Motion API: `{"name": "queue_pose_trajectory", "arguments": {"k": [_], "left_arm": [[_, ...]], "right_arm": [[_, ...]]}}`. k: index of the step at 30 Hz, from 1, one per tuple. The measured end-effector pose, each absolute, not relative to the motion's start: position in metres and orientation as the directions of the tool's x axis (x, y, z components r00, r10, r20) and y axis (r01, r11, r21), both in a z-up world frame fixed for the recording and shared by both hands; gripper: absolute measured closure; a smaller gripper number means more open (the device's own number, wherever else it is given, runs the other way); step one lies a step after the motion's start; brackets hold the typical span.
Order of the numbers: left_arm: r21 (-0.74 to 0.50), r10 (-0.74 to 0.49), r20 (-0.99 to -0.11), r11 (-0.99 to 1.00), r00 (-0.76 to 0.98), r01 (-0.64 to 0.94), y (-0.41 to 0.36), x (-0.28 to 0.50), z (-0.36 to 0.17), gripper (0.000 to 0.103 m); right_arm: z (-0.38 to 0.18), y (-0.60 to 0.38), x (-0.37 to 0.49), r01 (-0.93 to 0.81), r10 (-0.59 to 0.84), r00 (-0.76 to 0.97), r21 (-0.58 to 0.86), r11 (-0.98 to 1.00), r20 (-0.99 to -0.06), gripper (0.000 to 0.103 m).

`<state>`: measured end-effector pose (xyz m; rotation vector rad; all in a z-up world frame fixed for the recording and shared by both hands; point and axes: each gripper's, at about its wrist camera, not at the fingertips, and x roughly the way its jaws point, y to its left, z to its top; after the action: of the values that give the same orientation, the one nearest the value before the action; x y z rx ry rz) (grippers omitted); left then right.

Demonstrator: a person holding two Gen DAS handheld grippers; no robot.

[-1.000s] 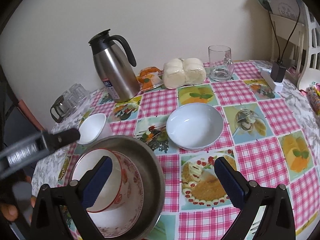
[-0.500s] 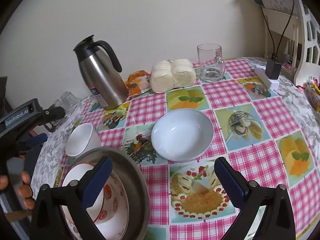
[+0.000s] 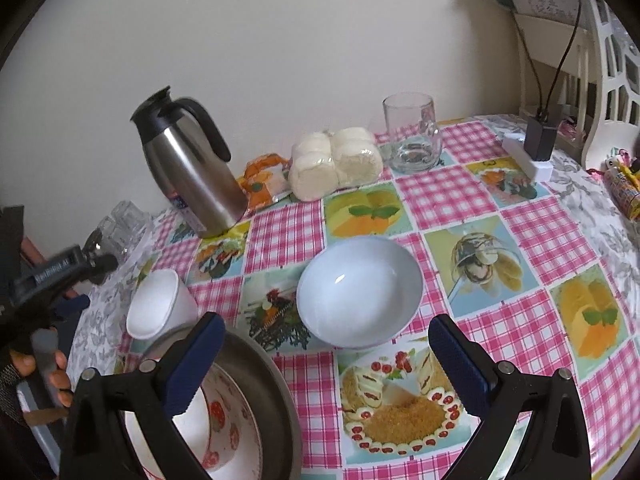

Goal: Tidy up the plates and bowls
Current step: 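Move both grippers over to the white square bowl, then close both grippers on the rim of the white square bowl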

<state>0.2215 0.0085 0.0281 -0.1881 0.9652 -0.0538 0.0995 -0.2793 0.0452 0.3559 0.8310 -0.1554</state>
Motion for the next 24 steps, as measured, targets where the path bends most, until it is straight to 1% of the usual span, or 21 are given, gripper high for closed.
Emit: {"name": "queue_pose_trajectory", "arguments": {"k": [4, 11, 18, 22, 24], "left_arm": [[-0.171, -0.121, -0.825, 0.985, 0.552, -0.040, 0.016, 0.227, 0.021, 0.005], [-0.192, -0.129, -0.841, 0.979, 0.525, -0.067, 0.039, 0.238, 0.010, 0.005], [-0.267, -0.169, -0.844, 0.956, 0.508, -0.126, 0.077, 0.244, -0.001, 0.005], [-0.309, -0.193, -0.841, 0.938, 0.506, -0.156, 0.096, 0.245, -0.007, 0.005], [-0.319, -0.195, -0.845, 0.931, 0.498, -0.176, 0.106, 0.246, -0.012, 0.005]], "right_arm": [[0.056, -0.278, 0.104, 0.270, 0.016, 0.674, 0.267, 0.925, -0.738, 0.000], [0.077, -0.259, 0.130, 0.270, -0.018, 0.651, 0.209, 0.940, -0.759, 0.000], [0.097, -0.226, 0.158, 0.212, 0.014, 0.633, 0.190, 0.959, -0.774, 0.000], [0.099, -0.195, 0.175, 0.175, 0.006, 0.614, 0.144, 0.974, -0.789, 0.000], [0.097, -0.174, 0.187, 0.135, 0.026, 0.592, 0.131, 0.982, -0.805, 0.000]]}}
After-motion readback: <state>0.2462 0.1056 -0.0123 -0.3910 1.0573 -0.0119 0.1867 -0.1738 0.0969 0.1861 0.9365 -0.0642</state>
